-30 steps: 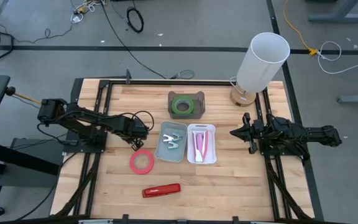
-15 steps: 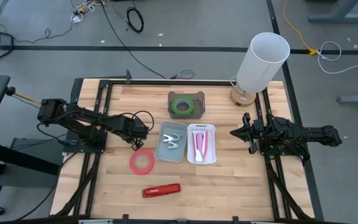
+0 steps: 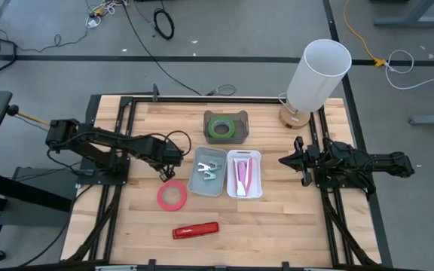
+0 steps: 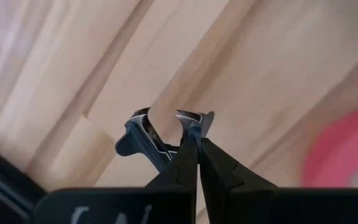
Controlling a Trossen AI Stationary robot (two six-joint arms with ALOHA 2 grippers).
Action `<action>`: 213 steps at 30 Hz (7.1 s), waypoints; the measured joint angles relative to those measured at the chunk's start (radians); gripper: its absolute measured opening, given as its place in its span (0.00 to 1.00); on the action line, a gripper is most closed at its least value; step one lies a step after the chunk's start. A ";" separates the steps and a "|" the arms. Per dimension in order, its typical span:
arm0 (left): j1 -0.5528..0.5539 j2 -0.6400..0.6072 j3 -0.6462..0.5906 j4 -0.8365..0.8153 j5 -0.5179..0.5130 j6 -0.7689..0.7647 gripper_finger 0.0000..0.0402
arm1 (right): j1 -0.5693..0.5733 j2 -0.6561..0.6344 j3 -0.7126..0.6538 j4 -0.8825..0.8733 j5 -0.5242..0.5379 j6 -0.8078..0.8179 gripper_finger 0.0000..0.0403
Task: Pick and place Stapler, Stapler remover, tape
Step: Put the black staple remover in the gray bin, then put the pink tape in the black bin
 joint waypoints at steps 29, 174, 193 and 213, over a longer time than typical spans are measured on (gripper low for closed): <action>-0.002 0.001 0.338 0.324 0.137 0.433 0.02 | 0.000 0.000 0.000 0.000 0.000 0.000 0.01; -0.125 0.093 -0.103 0.312 0.300 0.125 0.27 | 0.000 0.000 0.000 0.000 0.000 0.000 0.01; -0.078 0.092 0.071 0.070 0.300 0.165 0.24 | 0.000 0.000 0.000 0.000 0.000 0.000 0.01; 0.181 0.091 0.450 -0.130 0.112 0.487 0.24 | 0.000 0.000 0.000 0.000 0.000 0.000 0.01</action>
